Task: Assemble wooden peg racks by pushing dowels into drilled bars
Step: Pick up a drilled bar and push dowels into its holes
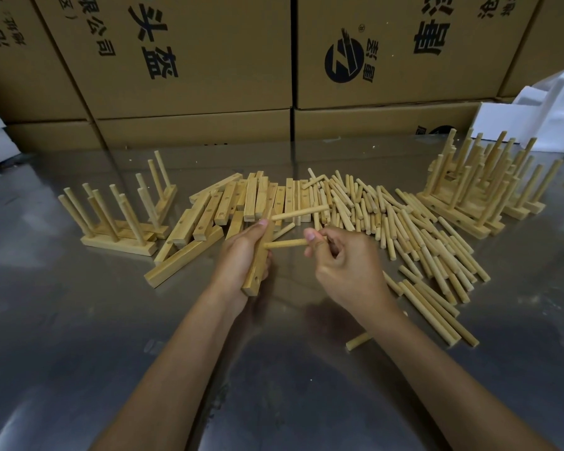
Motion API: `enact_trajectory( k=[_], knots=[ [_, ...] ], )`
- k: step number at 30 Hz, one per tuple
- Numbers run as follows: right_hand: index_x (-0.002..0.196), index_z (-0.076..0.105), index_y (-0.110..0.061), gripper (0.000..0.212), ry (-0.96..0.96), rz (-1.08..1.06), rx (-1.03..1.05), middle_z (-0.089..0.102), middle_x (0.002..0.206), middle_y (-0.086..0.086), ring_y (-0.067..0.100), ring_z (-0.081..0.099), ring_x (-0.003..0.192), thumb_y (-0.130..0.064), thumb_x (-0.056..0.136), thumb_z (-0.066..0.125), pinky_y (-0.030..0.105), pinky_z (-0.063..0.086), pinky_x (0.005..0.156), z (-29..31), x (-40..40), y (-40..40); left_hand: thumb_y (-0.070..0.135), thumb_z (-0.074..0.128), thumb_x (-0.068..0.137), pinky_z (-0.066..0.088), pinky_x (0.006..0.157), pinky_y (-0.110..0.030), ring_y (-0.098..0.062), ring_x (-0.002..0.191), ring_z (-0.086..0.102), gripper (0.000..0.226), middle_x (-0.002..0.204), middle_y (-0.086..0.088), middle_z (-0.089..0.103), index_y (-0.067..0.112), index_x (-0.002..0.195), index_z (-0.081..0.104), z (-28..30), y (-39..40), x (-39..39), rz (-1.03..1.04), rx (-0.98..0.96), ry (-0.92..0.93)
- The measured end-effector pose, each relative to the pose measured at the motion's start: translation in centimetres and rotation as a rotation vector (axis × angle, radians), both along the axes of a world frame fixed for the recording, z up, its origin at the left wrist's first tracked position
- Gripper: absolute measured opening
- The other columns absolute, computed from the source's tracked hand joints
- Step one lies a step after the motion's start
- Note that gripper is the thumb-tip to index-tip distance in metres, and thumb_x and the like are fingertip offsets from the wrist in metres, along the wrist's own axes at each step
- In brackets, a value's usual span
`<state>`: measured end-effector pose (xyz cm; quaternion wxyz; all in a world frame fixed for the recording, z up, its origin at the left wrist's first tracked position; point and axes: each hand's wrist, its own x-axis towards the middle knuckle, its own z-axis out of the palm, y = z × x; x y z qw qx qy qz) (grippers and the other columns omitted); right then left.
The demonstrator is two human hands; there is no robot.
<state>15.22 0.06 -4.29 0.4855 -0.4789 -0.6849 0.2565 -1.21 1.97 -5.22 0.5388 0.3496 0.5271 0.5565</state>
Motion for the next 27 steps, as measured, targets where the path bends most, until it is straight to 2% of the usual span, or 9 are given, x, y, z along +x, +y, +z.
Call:
enact_trajectory(
  k=[7,11,13,16,18,20,23,25,27],
  knots=[
    [0.071,0.064,-0.009,0.036,0.004,0.01,-0.013,0.046,0.045,-0.015,0.005,0.039,0.038,-0.028,0.1,0.056,0.013,0.025,0.039,-0.2,0.1,0.2,0.042,0.059,0.099,0.041,0.056,-0.027,-0.013,0.061,0.053,0.034,0.069,0.001,0.059,0.019,0.121,0.071,0.0,0.0,0.3,0.055,-0.019,0.129],
    [0.071,0.064,-0.008,0.036,0.003,0.011,-0.022,0.047,0.046,-0.016,0.004,0.04,0.038,-0.028,0.101,0.056,0.012,0.025,0.039,-0.3,0.0,0.2,0.042,0.059,0.099,0.043,0.073,-0.029,-0.014,0.074,0.057,0.035,0.084,0.004,0.064,0.021,0.125,0.07,0.1,-0.1,0.4,0.074,-0.003,0.17],
    [0.073,0.064,-0.006,0.037,0.029,0.016,-0.059,0.045,0.045,-0.014,0.003,0.038,0.038,-0.028,0.101,0.056,0.011,0.024,0.039,-0.4,0.0,0.2,0.042,0.059,0.099,0.043,0.077,-0.031,-0.015,0.077,0.058,0.035,0.088,0.003,0.064,0.023,0.125,0.07,0.1,-0.1,0.4,0.074,-0.006,0.171],
    [0.076,0.067,-0.008,0.037,0.089,0.048,-0.158,0.048,0.051,-0.002,0.006,0.039,0.042,-0.032,0.101,0.055,0.021,0.03,0.046,0.0,-0.1,0.2,0.042,0.058,0.099,0.044,0.066,-0.029,-0.014,0.072,0.056,0.033,0.078,0.002,0.062,0.023,0.122,0.071,0.3,0.0,0.2,0.065,-0.012,0.151],
    [0.072,0.067,-0.013,0.041,0.074,0.089,-0.22,0.054,0.053,0.006,0.015,0.054,0.05,-0.037,0.101,0.054,0.026,0.037,0.055,0.7,0.0,0.2,0.041,0.058,0.1,0.043,0.061,-0.028,-0.013,0.068,0.055,0.032,0.075,0.001,0.061,0.021,0.121,0.071,0.4,0.1,-0.1,0.056,-0.014,0.128],
    [0.066,0.066,-0.011,0.052,0.017,0.121,-0.259,0.061,0.052,0.002,0.003,0.058,0.051,-0.049,0.099,0.051,0.026,0.043,0.066,1.5,0.5,0.2,0.041,0.058,0.099,0.043,0.058,-0.026,-0.013,0.065,0.055,0.032,0.074,0.0,0.062,0.022,0.12,0.071,0.4,0.3,-0.1,0.055,-0.027,0.108],
    [0.083,0.073,-0.005,0.067,0.076,0.047,-0.318,0.066,0.064,-0.003,-0.001,0.053,0.06,-0.064,0.095,0.044,0.036,0.046,0.081,2.3,2.2,1.4,0.039,0.059,0.1,0.043,0.051,-0.023,-0.01,0.057,0.054,0.03,0.071,-0.001,0.06,0.019,0.117,0.071,0.6,0.3,-0.2,0.075,-0.063,0.04],
    [0.084,0.073,-0.008,0.05,0.096,-0.114,-0.263,0.065,0.071,-0.011,-0.001,0.054,0.069,-0.049,0.1,0.049,0.035,0.044,0.079,2.4,4.5,2.6,0.038,0.06,0.099,0.041,0.046,-0.02,-0.008,0.051,0.053,0.026,0.066,0.001,0.059,0.017,0.11,0.071,0.9,0.3,-0.4,0.104,-0.094,-0.03],
    [0.08,0.07,-0.014,0.029,-0.16,-0.228,-0.254,0.064,0.07,-0.008,0.01,0.06,0.071,-0.034,0.097,0.057,0.03,0.043,0.068,2.1,7.3,3.4,0.037,0.06,0.099,0.041,0.047,-0.02,-0.007,0.051,0.052,0.022,0.061,0.002,0.058,0.018,0.102,0.071,1.1,0.4,-0.7,0.131,-0.113,-0.063]
  ],
)
